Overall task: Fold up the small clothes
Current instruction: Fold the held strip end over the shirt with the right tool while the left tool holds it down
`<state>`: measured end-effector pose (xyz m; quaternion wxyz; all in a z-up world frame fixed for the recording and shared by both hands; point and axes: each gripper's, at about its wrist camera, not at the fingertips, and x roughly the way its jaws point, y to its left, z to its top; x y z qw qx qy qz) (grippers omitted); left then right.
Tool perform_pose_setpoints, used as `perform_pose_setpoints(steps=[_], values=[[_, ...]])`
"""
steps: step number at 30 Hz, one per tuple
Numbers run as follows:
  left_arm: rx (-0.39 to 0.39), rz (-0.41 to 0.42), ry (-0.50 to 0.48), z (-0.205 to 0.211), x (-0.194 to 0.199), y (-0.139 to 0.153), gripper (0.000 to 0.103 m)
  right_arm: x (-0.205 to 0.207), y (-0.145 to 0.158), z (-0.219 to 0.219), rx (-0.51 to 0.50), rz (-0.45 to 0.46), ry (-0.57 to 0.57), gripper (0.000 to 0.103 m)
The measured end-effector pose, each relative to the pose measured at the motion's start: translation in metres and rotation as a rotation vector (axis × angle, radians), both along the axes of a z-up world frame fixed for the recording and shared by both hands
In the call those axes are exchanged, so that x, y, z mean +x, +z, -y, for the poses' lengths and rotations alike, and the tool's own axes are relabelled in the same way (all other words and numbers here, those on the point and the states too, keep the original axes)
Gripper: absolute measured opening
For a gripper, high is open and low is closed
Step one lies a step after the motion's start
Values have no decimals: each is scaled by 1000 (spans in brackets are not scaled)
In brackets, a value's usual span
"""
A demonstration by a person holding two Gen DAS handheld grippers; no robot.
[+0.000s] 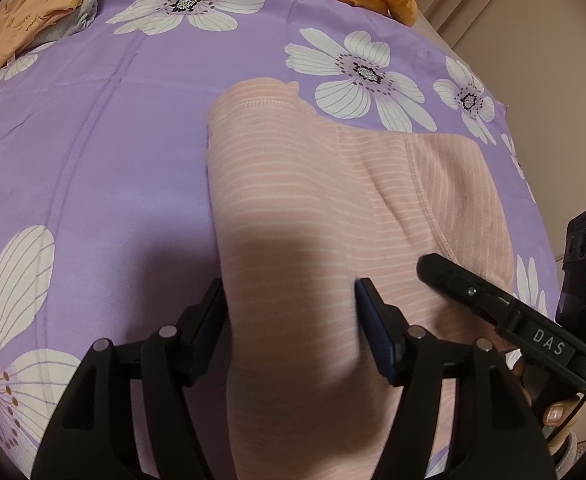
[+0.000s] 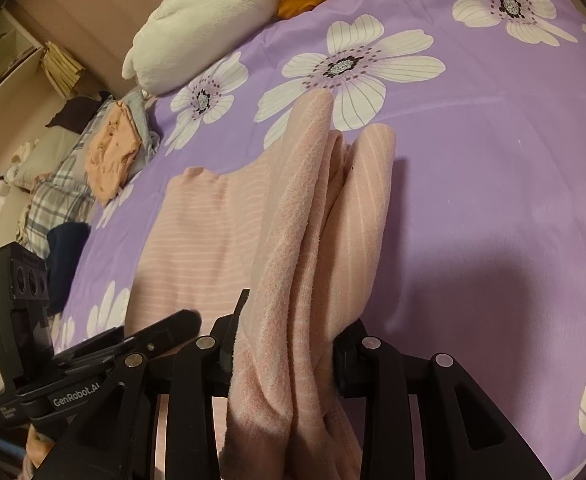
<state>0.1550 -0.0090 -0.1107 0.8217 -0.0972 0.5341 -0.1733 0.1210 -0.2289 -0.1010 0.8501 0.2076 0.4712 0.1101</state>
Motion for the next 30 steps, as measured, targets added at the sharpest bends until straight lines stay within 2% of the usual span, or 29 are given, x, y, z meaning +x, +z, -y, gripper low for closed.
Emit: perform_pose_setpoints(steps=[30], values=[[18,3,6,-2,-3,1,72,0,0,5,8,-4,-5,33]])
